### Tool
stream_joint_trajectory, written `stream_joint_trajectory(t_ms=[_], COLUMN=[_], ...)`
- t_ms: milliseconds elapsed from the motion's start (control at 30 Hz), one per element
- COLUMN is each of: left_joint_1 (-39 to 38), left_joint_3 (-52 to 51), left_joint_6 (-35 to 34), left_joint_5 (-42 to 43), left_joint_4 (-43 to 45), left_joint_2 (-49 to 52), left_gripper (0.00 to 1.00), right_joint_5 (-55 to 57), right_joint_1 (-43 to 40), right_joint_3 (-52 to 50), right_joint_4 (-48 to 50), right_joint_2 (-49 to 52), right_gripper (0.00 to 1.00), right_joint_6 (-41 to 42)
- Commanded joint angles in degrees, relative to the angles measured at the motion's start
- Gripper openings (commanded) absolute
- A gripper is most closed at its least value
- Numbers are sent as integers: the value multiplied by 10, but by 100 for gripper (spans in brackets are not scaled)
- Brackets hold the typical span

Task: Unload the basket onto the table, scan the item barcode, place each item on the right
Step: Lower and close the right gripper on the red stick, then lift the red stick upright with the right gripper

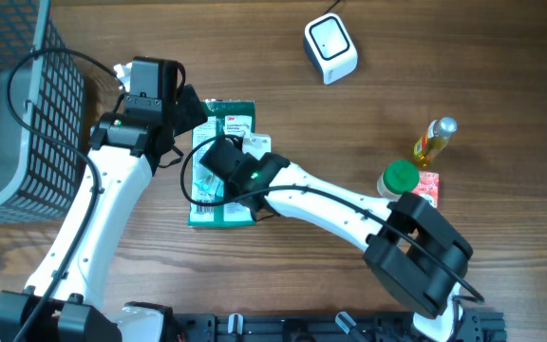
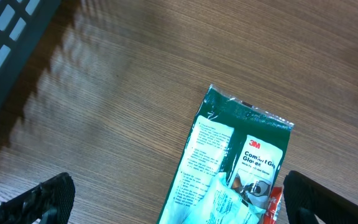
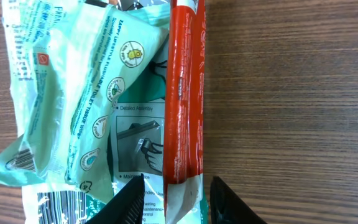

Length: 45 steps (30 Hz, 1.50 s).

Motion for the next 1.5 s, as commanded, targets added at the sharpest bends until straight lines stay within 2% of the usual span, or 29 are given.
stream_joint_trajectory(t_ms=[0, 133, 367, 533, 600, 733, 800, 900, 1000, 1067, 1200, 1367, 1467], left_joint_1=[3, 3, 3, 3, 3, 3, 3, 3, 3, 3, 3, 3, 3], left_joint_3=[-2, -2, -2, -2, -2, -2, -2, -2, -2, -2, -2, -2, -2], left_joint_6=[9, 9, 9, 9, 9, 9, 9, 9, 9, 9, 9, 9, 9], left_joint_5=[1, 1, 1, 1, 1, 1, 1, 1, 1, 1, 1, 1, 1], left_joint_4=[2, 2, 2, 2, 2, 2, 2, 2, 2, 2, 2, 2, 2], left_joint_2=[2, 2, 2, 2, 2, 2, 2, 2, 2, 2, 2, 2, 2], left_gripper=[100, 100, 100, 100, 100, 100, 100, 100, 100, 100, 100, 100, 100], right_joint_5=[10, 9, 9, 10, 11, 73, 85, 86, 127, 181, 276, 443, 541], right_joint_1=[4, 4, 4, 4, 4, 2, 0, -1, -8, -11, -11, -11, -8], right_joint_3=[8, 8, 8, 8, 9, 29, 40, 44, 44, 44, 44, 44, 44], right_joint_4=[4, 16, 16, 15, 10, -51, -75, -87, -146, -199, -285, -373, -392], right_joint_2=[35, 37, 47, 47, 44, 12, -10, -58, -103, -123, -145, -145, -145], right_gripper=[34, 28, 26, 17, 6, 4, 4, 4, 4, 4, 5, 4, 4], right_joint_6=[9, 9, 9, 9, 8, 7, -20, -121, -142, -149, -273, -382, -396])
